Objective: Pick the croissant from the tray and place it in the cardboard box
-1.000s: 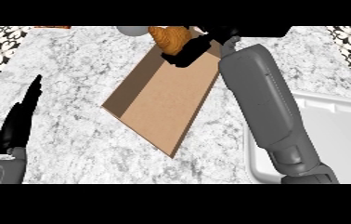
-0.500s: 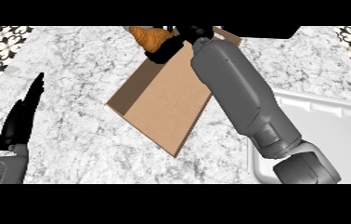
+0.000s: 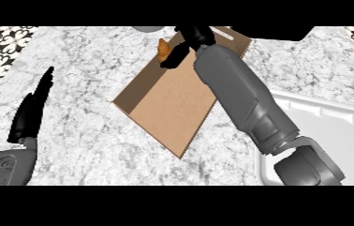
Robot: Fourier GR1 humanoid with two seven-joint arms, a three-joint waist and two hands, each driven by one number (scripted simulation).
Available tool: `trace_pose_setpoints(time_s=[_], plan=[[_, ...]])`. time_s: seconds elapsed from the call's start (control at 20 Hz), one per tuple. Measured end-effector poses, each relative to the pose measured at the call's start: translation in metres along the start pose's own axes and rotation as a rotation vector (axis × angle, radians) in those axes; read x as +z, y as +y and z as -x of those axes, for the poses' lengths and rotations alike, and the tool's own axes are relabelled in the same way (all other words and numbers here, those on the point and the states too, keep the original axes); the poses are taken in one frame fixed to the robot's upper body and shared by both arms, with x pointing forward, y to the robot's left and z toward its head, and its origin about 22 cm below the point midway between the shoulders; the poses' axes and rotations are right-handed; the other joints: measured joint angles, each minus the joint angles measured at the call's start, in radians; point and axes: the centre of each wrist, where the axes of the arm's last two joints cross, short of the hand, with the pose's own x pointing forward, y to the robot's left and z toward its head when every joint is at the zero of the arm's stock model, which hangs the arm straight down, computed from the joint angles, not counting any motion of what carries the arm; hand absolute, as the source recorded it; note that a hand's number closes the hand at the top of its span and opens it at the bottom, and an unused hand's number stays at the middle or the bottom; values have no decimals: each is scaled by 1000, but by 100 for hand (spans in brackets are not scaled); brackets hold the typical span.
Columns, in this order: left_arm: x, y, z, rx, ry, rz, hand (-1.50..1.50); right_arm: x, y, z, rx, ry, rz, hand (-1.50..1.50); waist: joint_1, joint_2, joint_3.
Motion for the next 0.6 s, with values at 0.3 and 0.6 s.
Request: trace_pose_setpoints(time_s=[0.3,0.6], plan=[[-2,-1,-2,1,2,1,0,0,1,4,-98,-84,90,-150,-1,0,1],[2,5,2,2,16,-11,0,-1,-9,6,-274,-140,222,-150,-19,-4,1]])
